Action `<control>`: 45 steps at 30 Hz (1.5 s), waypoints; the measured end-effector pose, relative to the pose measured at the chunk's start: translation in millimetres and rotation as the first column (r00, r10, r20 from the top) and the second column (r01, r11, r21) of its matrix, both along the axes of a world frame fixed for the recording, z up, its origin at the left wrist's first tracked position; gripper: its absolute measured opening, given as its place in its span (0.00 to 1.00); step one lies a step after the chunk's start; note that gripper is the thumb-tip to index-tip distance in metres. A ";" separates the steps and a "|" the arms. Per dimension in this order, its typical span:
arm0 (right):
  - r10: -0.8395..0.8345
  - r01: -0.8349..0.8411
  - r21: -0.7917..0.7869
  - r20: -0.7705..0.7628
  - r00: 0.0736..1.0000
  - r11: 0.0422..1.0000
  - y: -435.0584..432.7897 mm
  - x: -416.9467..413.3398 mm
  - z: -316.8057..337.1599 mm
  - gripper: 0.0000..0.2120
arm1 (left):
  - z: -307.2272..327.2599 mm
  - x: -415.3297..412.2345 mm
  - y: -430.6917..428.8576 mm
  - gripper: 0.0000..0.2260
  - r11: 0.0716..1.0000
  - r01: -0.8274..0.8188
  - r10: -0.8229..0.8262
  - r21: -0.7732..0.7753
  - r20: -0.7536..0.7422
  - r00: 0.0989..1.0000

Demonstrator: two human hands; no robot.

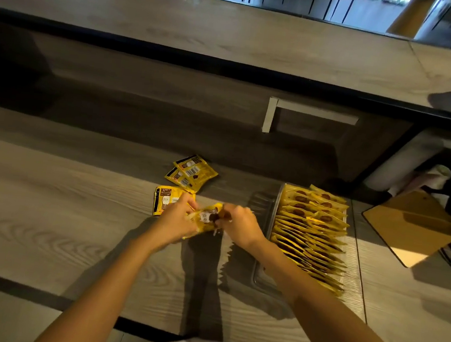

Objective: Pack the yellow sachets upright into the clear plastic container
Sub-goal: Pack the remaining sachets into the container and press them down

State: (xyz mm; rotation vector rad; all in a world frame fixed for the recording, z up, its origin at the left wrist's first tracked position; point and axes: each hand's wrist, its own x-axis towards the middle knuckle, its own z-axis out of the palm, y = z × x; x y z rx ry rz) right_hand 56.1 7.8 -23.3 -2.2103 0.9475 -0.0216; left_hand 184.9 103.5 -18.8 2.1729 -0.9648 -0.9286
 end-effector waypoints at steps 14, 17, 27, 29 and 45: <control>0.103 -0.112 -0.059 -0.143 0.984 0.992 -29.1 -7.5 14.8 0.14 | 18.7 -6.7 -47.3 0.10 0.984 0.038 -0.048 -0.172 -0.054 0.997; 0.039 -0.057 -0.115 -0.153 0.987 0.992 -29.7 -10.3 15.3 0.13 | 3.5 -0.9 -43.2 0.22 0.967 -0.207 0.200 -0.151 -0.063 0.978; -0.163 0.155 -0.098 -0.083 0.983 0.983 -33.6 -4.5 13.7 0.15 | -51.7 13.6 -11.5 0.30 0.934 0.050 -0.274 0.355 0.617 0.738; -0.182 0.177 -0.087 -0.065 0.981 0.980 -33.3 -4.5 15.5 0.14 | -47.8 9.5 -13.5 0.27 0.907 0.103 -0.367 0.408 0.645 0.670; -0.405 0.389 0.114 0.290 0.867 0.914 -37.8 -19.9 49.3 0.12 | 35.2 -1.5 -47.5 0.07 0.994 -0.068 0.096 -0.083 0.408 0.908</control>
